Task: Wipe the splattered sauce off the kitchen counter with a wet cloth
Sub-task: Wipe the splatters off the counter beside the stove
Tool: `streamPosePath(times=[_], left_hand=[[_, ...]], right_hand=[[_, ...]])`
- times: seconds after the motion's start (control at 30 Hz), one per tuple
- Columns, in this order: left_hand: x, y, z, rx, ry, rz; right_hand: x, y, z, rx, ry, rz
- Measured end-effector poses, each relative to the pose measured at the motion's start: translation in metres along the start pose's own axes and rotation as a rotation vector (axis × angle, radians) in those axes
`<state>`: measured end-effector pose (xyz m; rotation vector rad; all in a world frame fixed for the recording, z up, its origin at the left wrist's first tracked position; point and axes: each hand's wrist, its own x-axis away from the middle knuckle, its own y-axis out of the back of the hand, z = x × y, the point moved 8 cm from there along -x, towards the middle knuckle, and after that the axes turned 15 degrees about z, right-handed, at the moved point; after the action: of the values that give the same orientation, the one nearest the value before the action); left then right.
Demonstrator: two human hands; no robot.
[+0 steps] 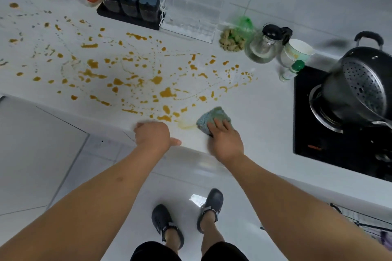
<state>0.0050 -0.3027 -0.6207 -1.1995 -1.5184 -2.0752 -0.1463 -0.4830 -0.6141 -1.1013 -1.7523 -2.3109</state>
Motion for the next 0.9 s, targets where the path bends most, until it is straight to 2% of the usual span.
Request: streamPosePath(times=[0.1,0.2,0.3,0.4,0.47,0.53,0.6,0.73,0.8,0.9], left_hand=[[-0.003,0.000,-0.003,-0.030,-0.034,-0.004],[-0.009,-0.002,-0.002,-0.056,-0.025,0.009],[-0.013,-0.001,-0.001,-0.077,-0.018,0.009],[-0.014,-0.002,-0.003,-0.112,-0.016,-0.015],[-0.013,-0.001,-0.004,-0.122,-0.032,-0.057],[-0.010,0.002,-0.005,-0.109,-0.062,-0.090],[-0.009,0.002,-0.007,-0.123,-0.069,-0.073],[-0.009,0.004,-0.004,-0.142,-0.007,-0.028],[-0.011,0.005,-0.005,-0.155,-0.005,-0.001],[-0.009,0.009,-0.005,-0.148,-0.018,0.027]], right_hand=[[0.006,0.015,-0.078,-0.136,-0.262,-0.005],[0.003,0.027,-0.114,-0.387,-0.474,0.011],[-0.008,0.048,-0.087,-0.712,-0.410,-0.175],[-0.012,0.063,-0.005,-0.551,-0.091,-0.261],[-0.016,0.045,0.060,-0.333,0.133,-0.179],[-0.015,0.018,0.102,-0.073,0.222,-0.024],[-0.017,0.002,0.098,0.052,0.199,0.006],[-0.006,0.005,0.029,0.049,0.104,-0.128],[-0.003,0.011,-0.032,0.019,-0.029,-0.156],[-0.009,0.017,-0.115,-0.009,-0.312,0.007]])
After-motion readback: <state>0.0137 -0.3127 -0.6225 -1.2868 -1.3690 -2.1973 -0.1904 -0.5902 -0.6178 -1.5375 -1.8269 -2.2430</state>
